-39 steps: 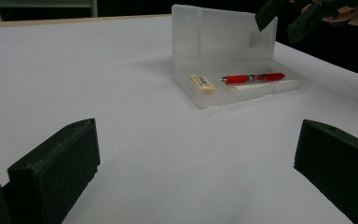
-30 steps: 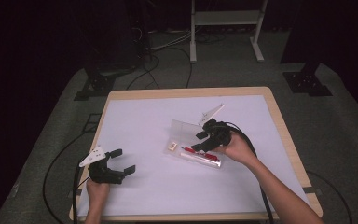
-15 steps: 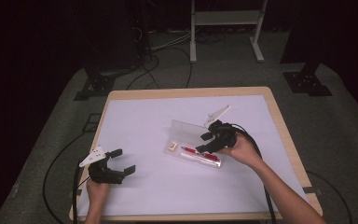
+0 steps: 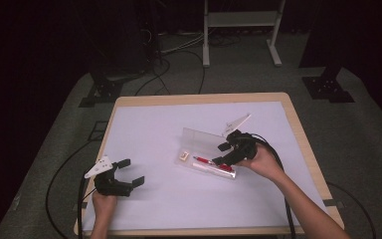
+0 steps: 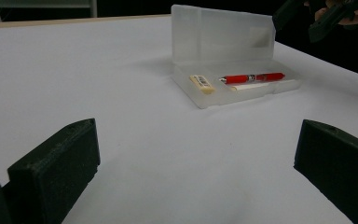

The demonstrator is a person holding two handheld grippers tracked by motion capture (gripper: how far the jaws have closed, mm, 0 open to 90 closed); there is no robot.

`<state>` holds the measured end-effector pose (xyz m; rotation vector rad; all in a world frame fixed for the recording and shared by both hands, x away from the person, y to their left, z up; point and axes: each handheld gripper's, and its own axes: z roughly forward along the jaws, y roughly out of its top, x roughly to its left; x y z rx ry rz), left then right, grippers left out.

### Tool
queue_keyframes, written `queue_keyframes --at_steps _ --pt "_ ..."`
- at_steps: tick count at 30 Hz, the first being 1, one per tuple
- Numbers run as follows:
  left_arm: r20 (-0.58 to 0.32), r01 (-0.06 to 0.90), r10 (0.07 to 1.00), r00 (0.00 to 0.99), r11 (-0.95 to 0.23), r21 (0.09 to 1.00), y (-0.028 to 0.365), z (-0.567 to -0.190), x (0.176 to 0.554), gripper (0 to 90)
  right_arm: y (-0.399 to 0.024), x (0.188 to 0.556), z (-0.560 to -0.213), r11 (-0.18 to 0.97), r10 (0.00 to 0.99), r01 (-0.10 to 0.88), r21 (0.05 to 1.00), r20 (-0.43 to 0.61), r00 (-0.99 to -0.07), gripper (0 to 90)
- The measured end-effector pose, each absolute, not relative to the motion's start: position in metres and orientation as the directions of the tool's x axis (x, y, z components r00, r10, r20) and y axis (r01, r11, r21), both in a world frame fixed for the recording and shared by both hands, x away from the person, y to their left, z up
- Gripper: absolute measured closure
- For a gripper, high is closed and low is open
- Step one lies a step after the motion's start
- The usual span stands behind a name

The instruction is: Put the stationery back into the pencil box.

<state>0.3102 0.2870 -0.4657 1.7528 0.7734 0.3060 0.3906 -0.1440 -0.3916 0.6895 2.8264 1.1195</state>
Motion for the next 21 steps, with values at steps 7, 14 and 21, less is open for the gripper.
queue_keyframes --at_steps 7,14,21 --pt "-0.176 0.342 0.637 0.75 -0.146 0.928 0.287 -0.466 0.31 0.0 -0.15 0.389 -0.391 0.636 0.416 0.396 0.662 0.138 -0.899 34.6" --pt "-0.177 0.343 0.637 0.75 -0.145 0.928 0.287 -0.466 0.31 0.0 -0.156 0.386 -0.392 0.626 0.423 0.403 0.668 0.143 -0.895 32.9" --pt "-0.176 0.342 0.638 0.75 -0.145 0.929 0.287 -0.466 0.31 0.0 -0.161 0.385 -0.394 0.623 0.425 0.406 0.669 0.146 -0.893 32.2"
